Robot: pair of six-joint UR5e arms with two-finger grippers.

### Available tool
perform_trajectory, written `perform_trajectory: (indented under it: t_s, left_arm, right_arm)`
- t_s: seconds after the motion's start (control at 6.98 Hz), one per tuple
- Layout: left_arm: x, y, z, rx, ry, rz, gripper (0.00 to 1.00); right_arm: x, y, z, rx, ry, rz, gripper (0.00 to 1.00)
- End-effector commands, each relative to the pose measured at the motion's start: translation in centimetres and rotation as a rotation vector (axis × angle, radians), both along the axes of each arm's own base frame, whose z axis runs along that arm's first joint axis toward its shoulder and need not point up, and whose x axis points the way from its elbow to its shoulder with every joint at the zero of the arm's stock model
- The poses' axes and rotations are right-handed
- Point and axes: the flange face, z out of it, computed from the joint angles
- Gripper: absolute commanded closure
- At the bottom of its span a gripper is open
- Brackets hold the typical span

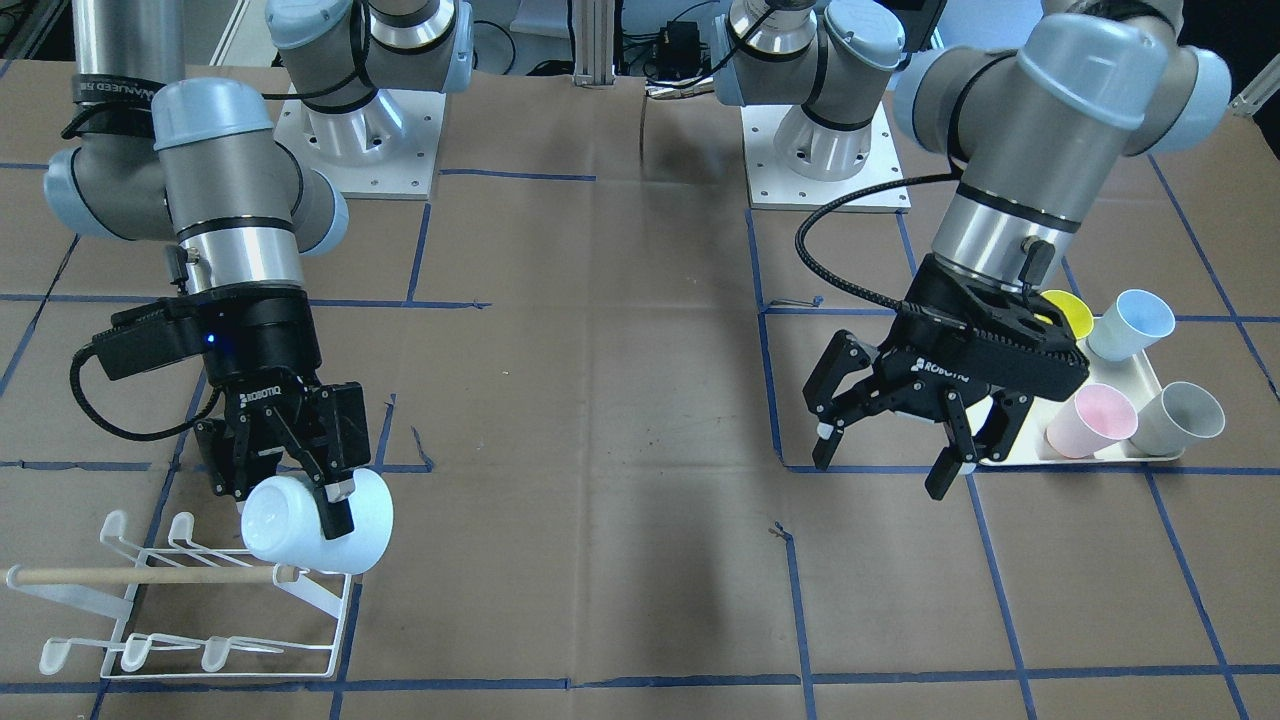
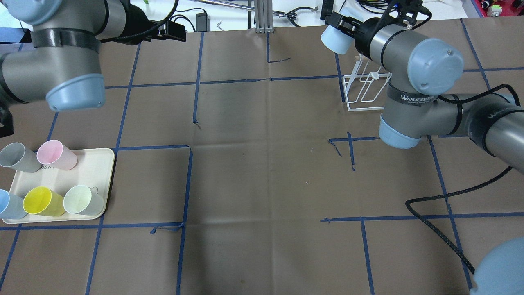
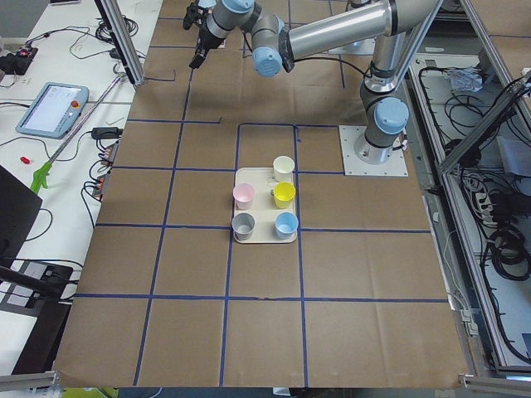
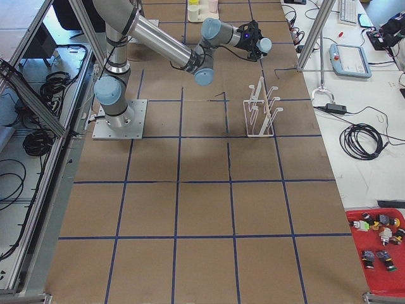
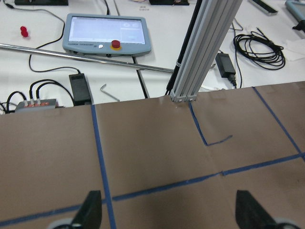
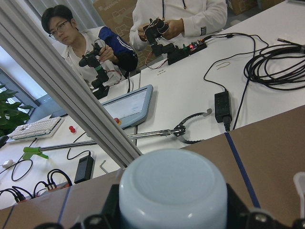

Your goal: Transfer IKEA cup to right arm and place on rack

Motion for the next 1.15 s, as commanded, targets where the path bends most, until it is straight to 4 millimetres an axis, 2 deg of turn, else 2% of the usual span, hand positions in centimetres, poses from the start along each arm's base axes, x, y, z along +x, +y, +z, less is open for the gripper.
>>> perform_trajectory:
  t_s: [0.0,0.29,0.43,0.57,0.72,0.86,1.0]
  left_arm:
    - [-0.1,3.9,2.5,0.308,-0.117,0.043,0.01]
    - [0.2,7.1,1.6,0.427,-0.151,0.047,0.01]
    - [0.5,7.7,1.0,0.451,-0.175,0.053,0.01]
    - [0.8,7.9,0.8,0.458,-0.213,0.064,0.01]
    - [0.9,8.1,0.8,0.464,-0.214,0.063,0.01]
    - [1.5,8.1,0.4,0.479,-0.214,0.068,0.01]
    - [3.5,8.6,0.0,0.491,-0.202,0.102,0.01]
  right_arm:
    - [-1.3,-2.6,-0.7,-0.052,0.206,0.059,0.84]
    - [-3.5,-5.5,-1.3,-0.071,0.323,0.052,0.84]
    - [-6.2,-6.6,-2.2,-0.055,0.336,0.021,0.84]
    - [-8.0,-7.7,-2.8,-0.050,0.337,-0.002,0.84]
    - [-8.3,-8.3,-4.5,-0.029,0.336,-0.001,0.84]
    - [-8.3,-8.4,-5.3,-0.023,0.339,0.002,0.84]
    - [-8.2,-8.3,-5.8,-0.017,0.346,0.008,0.84]
